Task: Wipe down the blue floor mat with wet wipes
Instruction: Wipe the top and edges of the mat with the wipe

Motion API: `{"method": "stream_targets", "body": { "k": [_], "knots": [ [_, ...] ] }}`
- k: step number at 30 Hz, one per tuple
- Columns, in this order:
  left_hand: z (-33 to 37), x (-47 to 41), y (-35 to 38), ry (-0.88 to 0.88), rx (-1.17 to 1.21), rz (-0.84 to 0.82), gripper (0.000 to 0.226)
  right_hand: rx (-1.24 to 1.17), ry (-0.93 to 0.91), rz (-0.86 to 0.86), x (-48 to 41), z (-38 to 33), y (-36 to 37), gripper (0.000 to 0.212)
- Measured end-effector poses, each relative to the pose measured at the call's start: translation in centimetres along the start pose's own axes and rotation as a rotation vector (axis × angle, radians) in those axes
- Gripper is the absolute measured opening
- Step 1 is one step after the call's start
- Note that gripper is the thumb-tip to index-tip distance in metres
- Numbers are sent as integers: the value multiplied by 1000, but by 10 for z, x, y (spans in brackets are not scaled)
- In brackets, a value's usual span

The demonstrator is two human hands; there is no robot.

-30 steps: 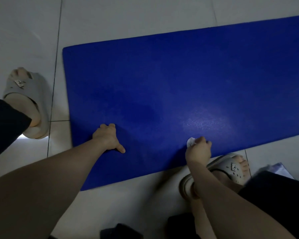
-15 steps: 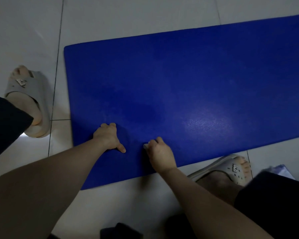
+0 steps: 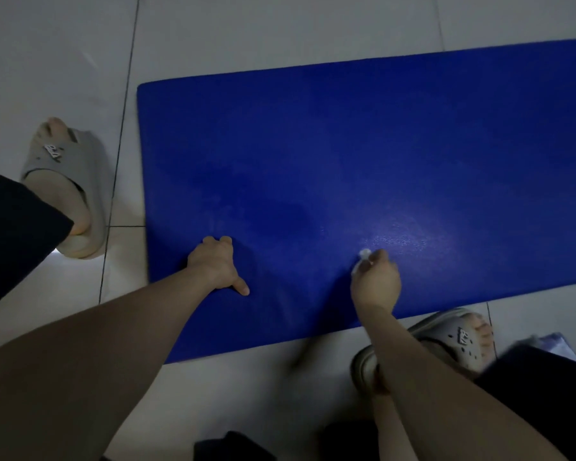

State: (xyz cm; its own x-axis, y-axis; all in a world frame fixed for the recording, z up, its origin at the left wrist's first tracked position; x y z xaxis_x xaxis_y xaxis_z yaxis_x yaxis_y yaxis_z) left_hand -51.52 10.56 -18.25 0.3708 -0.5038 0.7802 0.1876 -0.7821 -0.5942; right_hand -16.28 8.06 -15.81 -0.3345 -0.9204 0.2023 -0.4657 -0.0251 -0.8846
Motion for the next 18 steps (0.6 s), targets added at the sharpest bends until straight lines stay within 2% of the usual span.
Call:
{"method": "stream_targets", "body": {
  "k": [5, 7, 9, 11, 16, 18],
  "knots": [
    [0, 1, 0, 6, -4, 8, 119, 44, -429, -262, 82, -106, 75, 19],
    [-1, 1, 0, 4, -3, 11, 119, 42, -618, -365, 117, -132, 91, 14],
    [-1, 1, 0, 4, -1, 11, 120, 31, -726, -382, 126, -135, 89, 12],
    [-1, 2, -1, 4, -2, 5, 121, 59, -676, -381, 108, -114, 77, 15],
    [-1, 4, -1, 9, 10, -11, 123, 151, -194, -162, 65, -1, 17, 18],
    [0, 5, -2, 11, 10, -5, 123, 148, -105, -118, 70, 11, 10, 18]
  ]
}}
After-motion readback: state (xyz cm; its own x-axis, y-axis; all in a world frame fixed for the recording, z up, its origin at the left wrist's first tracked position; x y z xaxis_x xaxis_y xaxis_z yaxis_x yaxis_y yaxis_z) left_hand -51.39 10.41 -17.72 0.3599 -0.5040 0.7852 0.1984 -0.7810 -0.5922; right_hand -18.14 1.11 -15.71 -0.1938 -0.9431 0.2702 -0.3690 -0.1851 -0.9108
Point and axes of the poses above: each hand's wrist, its own x-axis away from the middle knuckle, its own y-axis out of the palm, z = x × y, the point moved 10 cm from there along -x, towards the middle knuckle, and after that the axes turned 15 degrees about -y, right-handed, at the moved point
